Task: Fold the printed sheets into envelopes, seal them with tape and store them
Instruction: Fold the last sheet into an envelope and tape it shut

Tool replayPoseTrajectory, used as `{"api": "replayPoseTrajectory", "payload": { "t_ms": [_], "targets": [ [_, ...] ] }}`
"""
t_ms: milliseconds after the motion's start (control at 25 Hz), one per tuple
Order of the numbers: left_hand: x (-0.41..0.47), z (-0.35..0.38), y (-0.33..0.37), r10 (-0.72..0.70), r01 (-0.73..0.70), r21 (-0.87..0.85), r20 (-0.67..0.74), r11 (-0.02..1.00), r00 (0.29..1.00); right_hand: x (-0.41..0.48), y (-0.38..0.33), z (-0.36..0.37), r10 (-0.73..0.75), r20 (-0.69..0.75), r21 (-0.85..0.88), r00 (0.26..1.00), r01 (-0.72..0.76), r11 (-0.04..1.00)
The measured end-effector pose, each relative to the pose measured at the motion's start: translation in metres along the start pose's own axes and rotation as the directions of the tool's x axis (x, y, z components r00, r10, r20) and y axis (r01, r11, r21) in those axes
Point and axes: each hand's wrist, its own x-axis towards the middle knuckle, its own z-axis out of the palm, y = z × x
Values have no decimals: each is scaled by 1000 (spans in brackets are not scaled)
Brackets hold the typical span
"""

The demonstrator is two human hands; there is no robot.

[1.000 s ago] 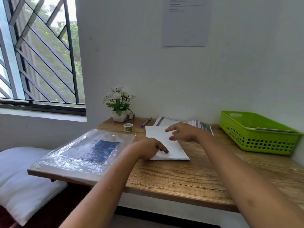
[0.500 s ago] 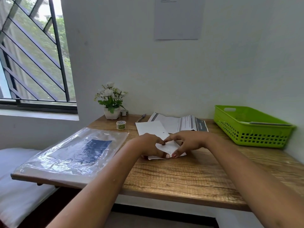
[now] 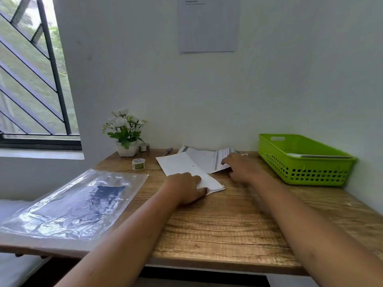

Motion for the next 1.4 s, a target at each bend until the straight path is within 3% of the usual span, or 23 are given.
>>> {"api": "replayPoseTrajectory", "payload": {
  "t_ms": [280,440,560,680,800,880,960,1040,1120,1200,1320,1400],
  "targets": [
    [1,4,1,-12,19,66,-112,998,994,10,7,18,151,-195,35,969,-147,988],
    [-5,4,4,-38,58,105,-181,993,983,3,17,4,376,-340,384,862,-238,892],
    [-8,2,4,-95,123,112,-229,986,969,-5,22,-19,562,-442,695,699,-129,707],
    [-9,2,5,-135,151,51,-243,987,961,-17,27,-42,675,-424,891,604,145,430],
    [-7,1,0,-189,150,-172,-242,974,952,-31,27,-63,663,-331,923,672,377,79],
    [-5,-2,-8,-229,102,-388,-299,916,926,-40,27,-79,607,-251,892,754,424,-158],
    [-3,-10,-15,-262,-4,-532,-423,847,868,-44,32,-87,532,-223,849,817,431,-307],
    [-3,-26,-19,-302,-121,-606,-547,786,781,-41,39,-85,442,-227,824,868,413,-387],
    [-6,-50,-21,-352,-230,-637,-650,736,673,-38,48,-80,376,-218,861,901,359,-361],
    [-8,-73,-30,-409,-281,-698,-646,658,645,-37,55,-76,334,-217,931,917,297,-211],
    [-6,-94,-42,-348,-187,-885,-351,426,869,-34,57,-66,303,-265,963,915,265,42],
    [3,-94,-48,-296,-55,-949,-151,309,943,-26,56,-52,260,-287,954,922,252,162]
  ]
}}
